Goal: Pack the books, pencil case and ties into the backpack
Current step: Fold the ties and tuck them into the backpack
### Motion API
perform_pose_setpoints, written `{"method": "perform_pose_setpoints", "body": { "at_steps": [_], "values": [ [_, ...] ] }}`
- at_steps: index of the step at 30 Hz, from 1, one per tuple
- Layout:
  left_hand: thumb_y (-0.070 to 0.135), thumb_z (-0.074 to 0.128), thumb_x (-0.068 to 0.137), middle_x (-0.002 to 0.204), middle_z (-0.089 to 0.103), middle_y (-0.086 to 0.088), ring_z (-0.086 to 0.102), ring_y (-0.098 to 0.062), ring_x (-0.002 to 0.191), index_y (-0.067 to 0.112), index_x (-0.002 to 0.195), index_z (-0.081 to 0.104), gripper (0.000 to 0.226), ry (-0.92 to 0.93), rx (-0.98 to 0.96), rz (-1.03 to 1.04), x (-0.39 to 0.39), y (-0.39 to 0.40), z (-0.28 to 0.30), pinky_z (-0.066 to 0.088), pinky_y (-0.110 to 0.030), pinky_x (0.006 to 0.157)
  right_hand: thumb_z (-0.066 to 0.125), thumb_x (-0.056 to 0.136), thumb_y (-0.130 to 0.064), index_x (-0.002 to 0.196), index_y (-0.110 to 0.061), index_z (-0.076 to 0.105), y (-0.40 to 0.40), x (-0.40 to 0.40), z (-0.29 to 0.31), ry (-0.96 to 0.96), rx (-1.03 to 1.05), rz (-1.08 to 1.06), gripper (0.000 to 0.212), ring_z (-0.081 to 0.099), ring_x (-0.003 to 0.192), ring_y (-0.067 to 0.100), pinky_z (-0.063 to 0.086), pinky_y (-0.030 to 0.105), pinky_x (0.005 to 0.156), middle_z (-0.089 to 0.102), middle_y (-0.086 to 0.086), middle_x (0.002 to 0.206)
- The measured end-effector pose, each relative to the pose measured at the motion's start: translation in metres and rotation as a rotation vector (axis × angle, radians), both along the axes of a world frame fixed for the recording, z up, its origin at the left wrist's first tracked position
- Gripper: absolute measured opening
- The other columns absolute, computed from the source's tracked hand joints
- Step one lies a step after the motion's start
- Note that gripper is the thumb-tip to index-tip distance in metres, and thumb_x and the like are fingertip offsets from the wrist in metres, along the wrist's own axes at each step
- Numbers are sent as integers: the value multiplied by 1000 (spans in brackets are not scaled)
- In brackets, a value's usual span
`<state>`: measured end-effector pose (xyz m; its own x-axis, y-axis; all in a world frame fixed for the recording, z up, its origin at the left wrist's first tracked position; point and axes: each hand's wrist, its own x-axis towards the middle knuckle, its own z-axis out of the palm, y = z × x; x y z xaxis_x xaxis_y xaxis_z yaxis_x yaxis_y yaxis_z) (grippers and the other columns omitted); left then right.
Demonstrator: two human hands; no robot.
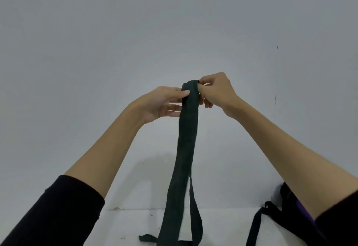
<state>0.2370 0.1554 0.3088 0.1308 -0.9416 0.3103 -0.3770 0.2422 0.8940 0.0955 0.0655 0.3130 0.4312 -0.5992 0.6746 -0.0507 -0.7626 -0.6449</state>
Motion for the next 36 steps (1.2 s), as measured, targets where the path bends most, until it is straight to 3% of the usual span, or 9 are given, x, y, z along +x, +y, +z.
{"method": "perform_pose_setpoints", "body": {
  "at_steps": [4,9,11,14,17,22,27,32,36],
  "values": [
    [18,62,90,95,72,-3,70,-16,83,10,105,67,19,12,-56,81,-2,-2,-4,57,-25,73,54,86,-2,86,-10,69,4,-2,6,-86,134,112,17,63,54,12,55,24,57,68,3,69],
    [7,59,90,93,71,0,68,-13,92,13,97,68,13,-1,-201,223,7,-4,-11,55,-23,73,63,86,-12,107,-6,69,2,-6,4,-178,424,416,22,69,83,27,57,33,79,69,8,105],
    [4,58,90,94,69,0,65,-13,96,14,97,67,15,23,-219,216,7,-5,-13,55,-25,76,67,84,-10,103,-7,69,4,-3,1,-194,425,426,19,69,78,23,56,29,76,70,8,99],
    [4,63,86,106,69,-6,66,-19,100,16,118,54,34,56,-176,120,2,-6,-17,54,-31,84,62,84,3,94,-11,68,10,2,0,-256,396,403,18,66,67,18,54,25,65,68,8,90],
    [-1,68,82,103,67,-14,68,-23,90,14,122,44,50,59,-216,199,-4,-11,-21,57,-30,77,62,83,6,98,-12,66,13,3,0,-299,394,422,24,66,65,18,54,25,62,68,8,85],
    [-2,63,85,90,71,-7,71,-12,73,4,104,63,20,232,-341,222,-3,-9,-13,58,-22,74,68,78,6,93,-7,63,14,3,-7,-280,381,308,21,66,69,24,56,28,65,67,13,88],
    [-6,52,90,100,72,-7,71,-15,84,0,111,65,26,213,-299,135,-7,-2,-1,56,-19,74,70,76,4,74,-9,60,12,5,-13,-263,302,227,16,66,74,22,58,30,72,65,9,81],
    [7,57,92,100,72,-3,69,-14,91,7,113,67,23,211,-307,118,-10,-2,-1,54,-21,76,69,82,-4,69,-11,50,15,8,-12,-246,330,272,24,66,70,23,56,31,68,64,11,84],
    [39,44,98,96,70,0,66,-17,93,13,113,66,37,273,-259,70,-15,0,-10,54,-28,81,69,83,-4,66,-10,50,17,11,-8,-301,321,265,26,62,64,23,56,29,65,61,11,77]
  ]
}}
